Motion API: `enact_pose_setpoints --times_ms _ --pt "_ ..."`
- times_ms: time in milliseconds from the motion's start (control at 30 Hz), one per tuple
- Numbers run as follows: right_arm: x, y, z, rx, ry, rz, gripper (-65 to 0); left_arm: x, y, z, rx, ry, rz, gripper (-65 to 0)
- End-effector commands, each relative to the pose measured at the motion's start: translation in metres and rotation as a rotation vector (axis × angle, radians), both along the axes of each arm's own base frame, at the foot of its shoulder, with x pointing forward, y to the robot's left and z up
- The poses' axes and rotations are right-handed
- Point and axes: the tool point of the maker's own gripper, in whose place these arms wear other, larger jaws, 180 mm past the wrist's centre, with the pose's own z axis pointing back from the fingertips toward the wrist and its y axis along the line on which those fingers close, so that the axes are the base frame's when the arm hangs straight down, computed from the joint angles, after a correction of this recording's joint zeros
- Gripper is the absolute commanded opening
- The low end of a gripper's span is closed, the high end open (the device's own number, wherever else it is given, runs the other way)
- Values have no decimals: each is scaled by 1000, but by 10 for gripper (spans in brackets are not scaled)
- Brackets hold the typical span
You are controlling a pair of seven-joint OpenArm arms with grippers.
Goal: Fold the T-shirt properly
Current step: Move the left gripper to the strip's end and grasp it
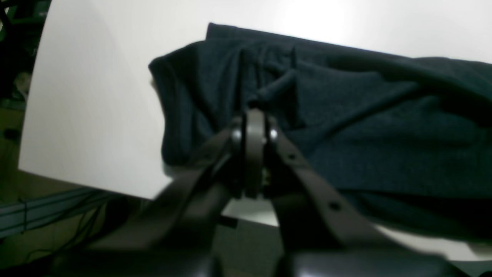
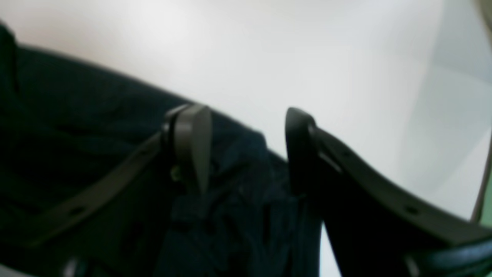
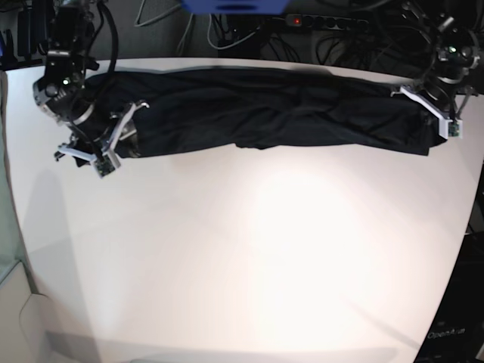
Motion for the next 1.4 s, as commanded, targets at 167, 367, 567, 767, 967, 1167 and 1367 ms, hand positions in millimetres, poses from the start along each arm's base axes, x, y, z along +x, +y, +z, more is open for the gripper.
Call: enact_pose_setpoints --times_ms 167,367,567,767,967,1167,1367 --pt "2 9 8 36 -37 7 -329 5 4 10 16 -37 -2 -650" --pt "1 8 7 34 -34 8 -329 -2 32 21 34 -69 104 -646" --pt "0 9 7 36 -32 7 -329 -9 39 6 -6 -53 145 -337" --pt "0 9 6 36 -31 9 -329 -9 37 4 -14 -53 146 -200" --pt "-1 9 6 37 -29 9 -329 -2 38 8 -16 -72 147 -197" --pt "-8 10 0 39 -9 10 -329 9 38 10 -24 -90 147 -196" --pt "-9 9 -1 36 -5 11 -329 14 32 -14 -98 -63 157 -196"
